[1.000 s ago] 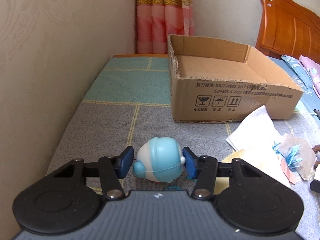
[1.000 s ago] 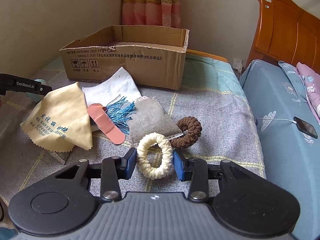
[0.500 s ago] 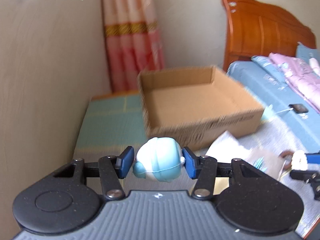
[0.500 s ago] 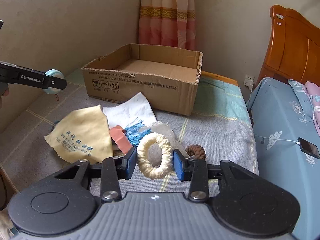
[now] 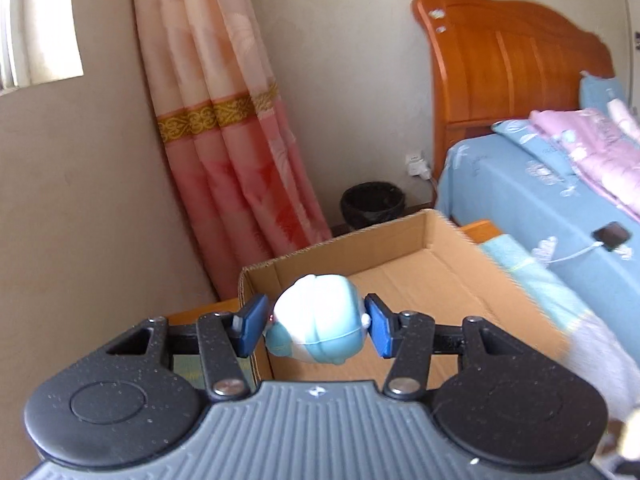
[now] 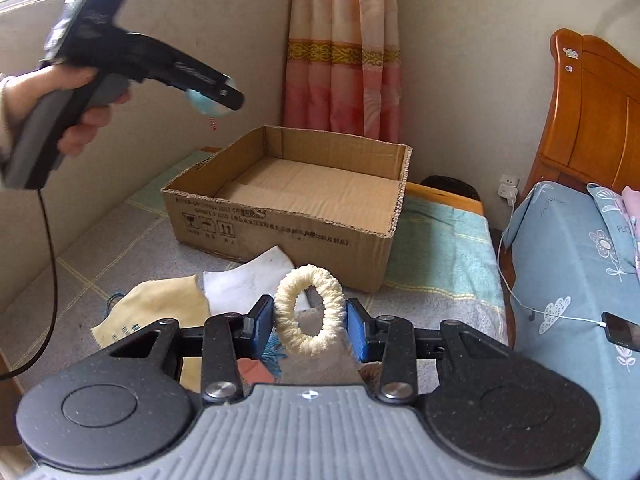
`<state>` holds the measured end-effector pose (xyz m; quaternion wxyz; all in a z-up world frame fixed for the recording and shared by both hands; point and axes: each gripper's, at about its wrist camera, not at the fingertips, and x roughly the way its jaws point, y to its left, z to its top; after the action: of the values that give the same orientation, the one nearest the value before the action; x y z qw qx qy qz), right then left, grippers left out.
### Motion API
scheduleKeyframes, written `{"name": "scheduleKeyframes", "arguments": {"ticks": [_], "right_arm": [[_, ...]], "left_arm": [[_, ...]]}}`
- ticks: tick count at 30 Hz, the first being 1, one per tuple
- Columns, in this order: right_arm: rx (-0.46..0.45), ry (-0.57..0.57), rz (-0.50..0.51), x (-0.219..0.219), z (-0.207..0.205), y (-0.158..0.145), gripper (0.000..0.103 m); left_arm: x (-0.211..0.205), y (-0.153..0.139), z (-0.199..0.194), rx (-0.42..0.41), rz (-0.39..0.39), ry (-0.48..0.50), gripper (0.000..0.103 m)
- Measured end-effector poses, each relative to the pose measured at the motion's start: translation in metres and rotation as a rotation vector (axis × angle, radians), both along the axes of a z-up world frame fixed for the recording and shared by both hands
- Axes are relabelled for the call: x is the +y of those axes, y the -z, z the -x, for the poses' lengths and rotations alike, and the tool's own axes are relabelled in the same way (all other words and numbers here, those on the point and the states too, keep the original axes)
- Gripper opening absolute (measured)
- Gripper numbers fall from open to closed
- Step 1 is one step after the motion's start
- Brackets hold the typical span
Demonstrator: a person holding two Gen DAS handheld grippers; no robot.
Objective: Organize soft objects
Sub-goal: 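Carry the toy top into the box and open the left gripper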
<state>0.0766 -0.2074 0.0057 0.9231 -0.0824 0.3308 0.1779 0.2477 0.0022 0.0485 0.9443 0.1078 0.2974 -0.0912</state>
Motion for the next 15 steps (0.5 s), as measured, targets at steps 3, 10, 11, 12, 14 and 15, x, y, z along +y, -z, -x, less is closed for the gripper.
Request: {"name": "scheduleKeyframes", "arguments": {"ticks": [3, 10, 11, 12, 14, 15], "right_arm": [[-0.007, 0.007, 0.007, -0.001, -0.002, -0.002, 0.044], [-0.013, 0.019, 0.023, -0.002, -0.006, -0.006, 0.044], [-0.01, 0.018, 0.024, -0.002, -0.009, -0.006, 0.044], [-0.008, 0.019, 0.024, -0.002, -0.01, -0.006, 0.044], [-0.006, 0.02, 0.021, -0.001, -0.014, -0.007, 0.044], [-0.006, 0.016, 0.018, -0.001, -0.016, -0.008, 0.044]], "left_arm": [[-0.002, 0.018, -0.03, 0.052, -0.015, -0.016, 0.055], [0.007, 0.03, -0.019, 0.026, -0.027, -0.036, 0.094], [0.009, 0.027, -0.015, 0.029, -0.024, -0.038, 0.094], [0.011, 0.026, -0.007, 0.029, -0.02, -0.035, 0.094], [0.016, 0.022, 0.012, 0.025, -0.017, -0.036, 0.095], [0.018, 0.021, 0.024, 0.019, -0.017, -0.033, 0.096]]}}
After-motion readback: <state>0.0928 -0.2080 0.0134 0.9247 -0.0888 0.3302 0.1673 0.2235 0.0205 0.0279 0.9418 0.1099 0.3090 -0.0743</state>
